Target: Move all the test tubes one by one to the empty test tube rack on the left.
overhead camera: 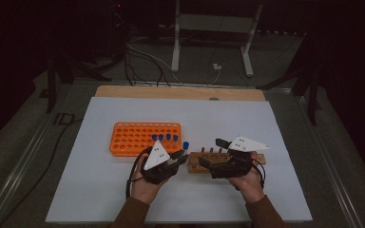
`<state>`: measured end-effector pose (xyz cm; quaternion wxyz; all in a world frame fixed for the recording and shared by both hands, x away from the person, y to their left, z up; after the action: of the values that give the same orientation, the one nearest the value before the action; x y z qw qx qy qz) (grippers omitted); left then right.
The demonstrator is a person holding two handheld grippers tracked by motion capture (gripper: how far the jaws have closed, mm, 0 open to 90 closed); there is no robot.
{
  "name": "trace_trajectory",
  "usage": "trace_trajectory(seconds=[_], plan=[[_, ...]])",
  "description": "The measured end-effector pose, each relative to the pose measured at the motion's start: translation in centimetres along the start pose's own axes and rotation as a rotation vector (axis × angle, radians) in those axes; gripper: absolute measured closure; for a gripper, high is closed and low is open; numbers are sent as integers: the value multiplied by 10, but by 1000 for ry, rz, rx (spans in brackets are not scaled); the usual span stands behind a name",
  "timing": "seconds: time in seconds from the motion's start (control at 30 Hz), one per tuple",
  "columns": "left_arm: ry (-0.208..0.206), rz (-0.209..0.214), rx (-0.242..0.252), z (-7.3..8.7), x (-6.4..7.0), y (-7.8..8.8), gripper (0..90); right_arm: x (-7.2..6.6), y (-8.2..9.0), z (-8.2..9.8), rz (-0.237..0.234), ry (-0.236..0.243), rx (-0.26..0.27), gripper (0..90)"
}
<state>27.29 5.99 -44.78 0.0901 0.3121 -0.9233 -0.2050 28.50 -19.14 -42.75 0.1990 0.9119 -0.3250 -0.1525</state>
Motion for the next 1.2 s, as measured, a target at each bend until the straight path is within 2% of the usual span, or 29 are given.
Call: trace_trajectory(seconds=[0.17,0.7,1.2], plan=[[17,-21,12,1,-7,5,767,5,2,2,9,-4,3,11],[65,-114,40,8,-35,22,766,14,8,6,61,-6,0,9],[95,-172,53,12,-48,30,766,21,14,8,77,-22,13,9]])
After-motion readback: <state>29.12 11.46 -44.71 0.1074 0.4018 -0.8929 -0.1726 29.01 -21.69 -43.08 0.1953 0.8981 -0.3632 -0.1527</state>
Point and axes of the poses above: each handheld gripper's, and its own axes: y roughly backward along the jaws, z roughly out of its underside, x roughly to its right, the point moved 1 cm from there along -y, roughly forward along the jaws, and after that the axes turned 5 degrees about -x, right-handed, at the moved point
